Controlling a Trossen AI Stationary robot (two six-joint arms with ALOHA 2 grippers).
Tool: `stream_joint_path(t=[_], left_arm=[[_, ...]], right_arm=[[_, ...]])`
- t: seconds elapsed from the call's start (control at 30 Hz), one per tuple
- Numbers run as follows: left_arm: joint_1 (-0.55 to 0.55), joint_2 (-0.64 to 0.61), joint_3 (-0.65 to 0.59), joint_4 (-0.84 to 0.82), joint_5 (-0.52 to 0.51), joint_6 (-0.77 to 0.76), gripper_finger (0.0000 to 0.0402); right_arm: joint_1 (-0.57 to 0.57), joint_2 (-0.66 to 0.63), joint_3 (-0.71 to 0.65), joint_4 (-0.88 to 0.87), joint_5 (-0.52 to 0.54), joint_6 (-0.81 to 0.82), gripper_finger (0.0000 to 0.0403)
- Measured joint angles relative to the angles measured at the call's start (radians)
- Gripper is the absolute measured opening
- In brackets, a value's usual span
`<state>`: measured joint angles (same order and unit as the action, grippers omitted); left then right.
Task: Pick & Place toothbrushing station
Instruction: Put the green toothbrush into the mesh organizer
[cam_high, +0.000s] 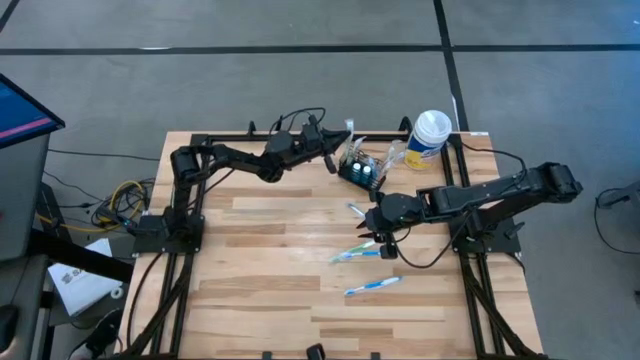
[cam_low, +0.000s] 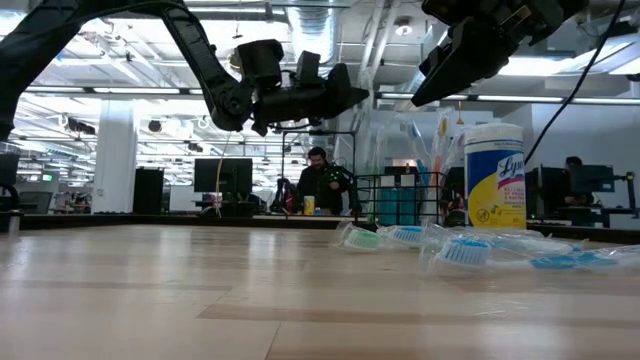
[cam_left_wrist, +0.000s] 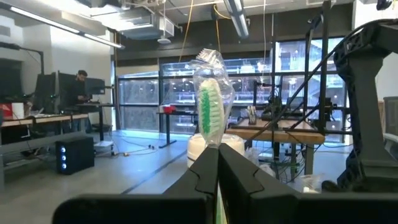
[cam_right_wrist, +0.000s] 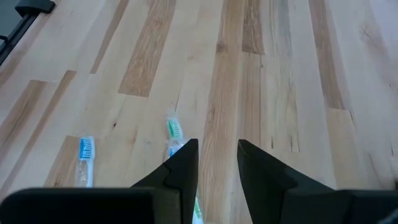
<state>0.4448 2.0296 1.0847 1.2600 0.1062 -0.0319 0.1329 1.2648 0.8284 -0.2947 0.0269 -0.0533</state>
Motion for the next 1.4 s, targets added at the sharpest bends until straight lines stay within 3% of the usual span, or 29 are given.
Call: stream_joint_path(t=[1.4], left_arm=[[0.006,0.000,0.000,-0.184,-0.005,-0.034,0.0004]], right_arm=[[-0.030,0.000,0.000,0.012,0.000,-0.008,0.0102]])
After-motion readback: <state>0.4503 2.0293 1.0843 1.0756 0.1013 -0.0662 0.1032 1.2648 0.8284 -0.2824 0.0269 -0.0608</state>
